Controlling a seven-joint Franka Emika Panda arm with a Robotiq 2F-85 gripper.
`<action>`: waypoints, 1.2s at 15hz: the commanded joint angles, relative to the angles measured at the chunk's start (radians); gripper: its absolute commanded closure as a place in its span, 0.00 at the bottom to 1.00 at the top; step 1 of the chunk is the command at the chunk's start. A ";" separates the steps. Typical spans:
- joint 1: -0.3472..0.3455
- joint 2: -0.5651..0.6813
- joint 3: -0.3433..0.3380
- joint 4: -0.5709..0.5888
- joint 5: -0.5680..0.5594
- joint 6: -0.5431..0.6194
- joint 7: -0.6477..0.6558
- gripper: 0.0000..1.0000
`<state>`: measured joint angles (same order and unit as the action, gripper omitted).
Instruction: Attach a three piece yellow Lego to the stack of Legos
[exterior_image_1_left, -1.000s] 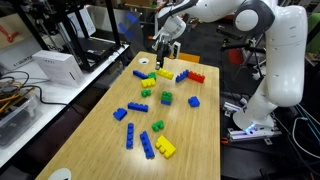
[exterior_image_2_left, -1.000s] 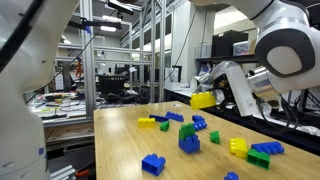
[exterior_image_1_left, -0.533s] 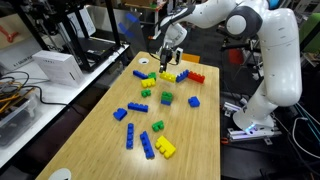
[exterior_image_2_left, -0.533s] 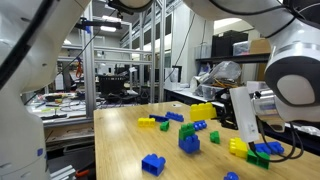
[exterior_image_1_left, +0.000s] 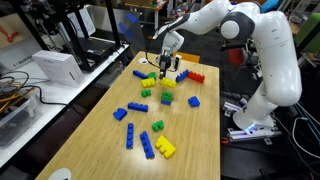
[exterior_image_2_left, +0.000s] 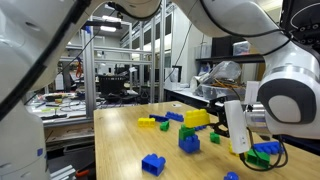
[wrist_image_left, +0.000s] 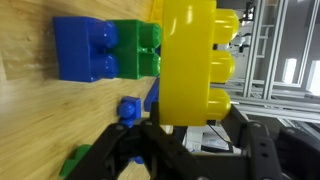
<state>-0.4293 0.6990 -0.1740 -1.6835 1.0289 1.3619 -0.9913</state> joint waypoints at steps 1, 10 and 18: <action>-0.010 0.037 0.012 0.038 0.007 -0.029 -0.020 0.61; 0.000 0.077 0.014 0.056 -0.002 -0.002 -0.059 0.61; 0.004 0.113 0.020 0.091 0.001 0.001 -0.066 0.61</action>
<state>-0.4242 0.7816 -0.1622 -1.6331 1.0288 1.3632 -1.0468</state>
